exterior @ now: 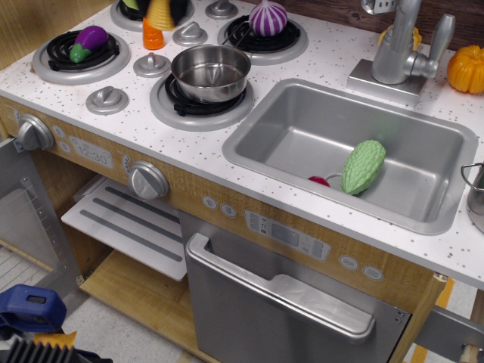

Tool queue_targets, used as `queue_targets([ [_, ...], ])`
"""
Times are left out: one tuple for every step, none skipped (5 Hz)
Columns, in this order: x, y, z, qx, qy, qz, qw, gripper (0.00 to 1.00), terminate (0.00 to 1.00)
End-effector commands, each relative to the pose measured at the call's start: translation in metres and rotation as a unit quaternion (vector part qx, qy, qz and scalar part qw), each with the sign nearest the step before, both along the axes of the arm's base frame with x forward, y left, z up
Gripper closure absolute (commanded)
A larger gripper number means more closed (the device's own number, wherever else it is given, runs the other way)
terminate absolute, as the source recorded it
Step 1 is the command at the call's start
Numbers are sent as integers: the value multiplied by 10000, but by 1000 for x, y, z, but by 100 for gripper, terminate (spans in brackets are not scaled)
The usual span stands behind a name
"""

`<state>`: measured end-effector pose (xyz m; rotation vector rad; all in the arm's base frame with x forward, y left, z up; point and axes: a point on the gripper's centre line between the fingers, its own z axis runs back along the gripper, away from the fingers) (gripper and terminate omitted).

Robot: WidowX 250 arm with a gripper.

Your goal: Put corn in pan which is on stove

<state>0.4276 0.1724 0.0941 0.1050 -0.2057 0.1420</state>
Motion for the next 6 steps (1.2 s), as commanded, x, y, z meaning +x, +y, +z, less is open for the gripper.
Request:
queue_targets([
  [9,-22,40,-21,-841,190,9963,100,0],
  [11,-27,32,-193,-844,230,9960,0,0],
  [12,-25,27,-313,-852,182,9957,0,0],
  [13,-19,22,-527,-869,31,9948,0,0],
  [13,-19,22,-527,-869,31,9948,0,0],
  [13,-19,22,-527,-869,31,9948,0,100],
])
